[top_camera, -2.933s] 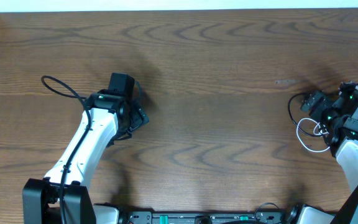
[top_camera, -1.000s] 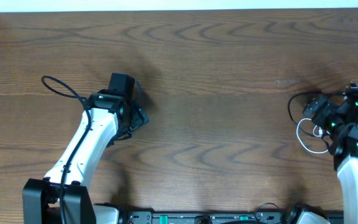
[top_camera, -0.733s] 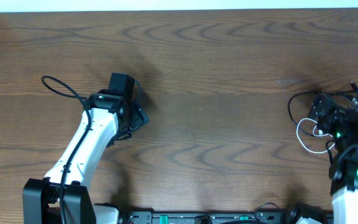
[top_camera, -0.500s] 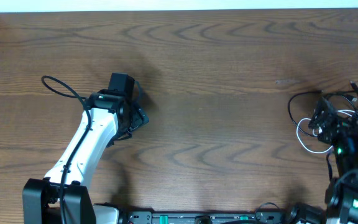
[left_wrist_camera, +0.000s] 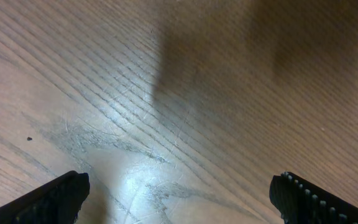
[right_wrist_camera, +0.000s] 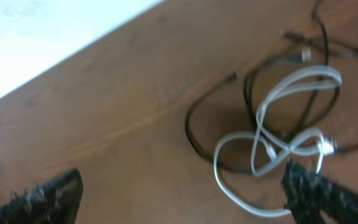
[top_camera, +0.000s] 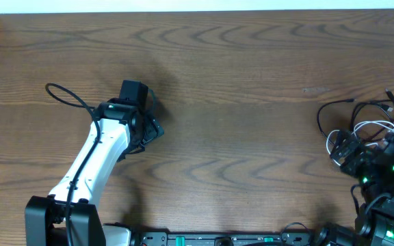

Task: Untangle cables
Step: 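Release the cables and pull the right gripper back toward the base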

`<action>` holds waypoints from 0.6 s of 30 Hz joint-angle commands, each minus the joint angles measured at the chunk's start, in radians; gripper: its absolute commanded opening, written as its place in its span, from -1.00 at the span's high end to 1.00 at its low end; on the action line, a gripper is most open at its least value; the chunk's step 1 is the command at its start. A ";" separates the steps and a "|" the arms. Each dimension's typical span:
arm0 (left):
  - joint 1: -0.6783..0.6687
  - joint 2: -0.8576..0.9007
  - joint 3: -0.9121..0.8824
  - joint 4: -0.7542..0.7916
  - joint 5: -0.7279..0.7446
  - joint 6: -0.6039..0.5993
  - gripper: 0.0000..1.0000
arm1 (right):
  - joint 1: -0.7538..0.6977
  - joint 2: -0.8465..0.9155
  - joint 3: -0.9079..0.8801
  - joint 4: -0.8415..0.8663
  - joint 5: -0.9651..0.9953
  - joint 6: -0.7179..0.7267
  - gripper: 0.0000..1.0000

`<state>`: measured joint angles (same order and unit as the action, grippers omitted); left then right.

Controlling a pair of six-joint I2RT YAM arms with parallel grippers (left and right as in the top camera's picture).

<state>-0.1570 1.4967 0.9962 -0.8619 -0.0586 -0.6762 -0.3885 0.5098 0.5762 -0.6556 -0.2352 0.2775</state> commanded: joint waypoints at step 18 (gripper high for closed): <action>0.004 -0.001 0.004 -0.005 -0.014 0.010 -0.96 | 0.004 -0.002 -0.348 -0.213 -0.004 0.014 -0.99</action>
<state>-0.1570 1.4967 0.9962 -0.8612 -0.0589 -0.6762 -0.3885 0.5106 0.2798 -0.8944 -0.2359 0.2810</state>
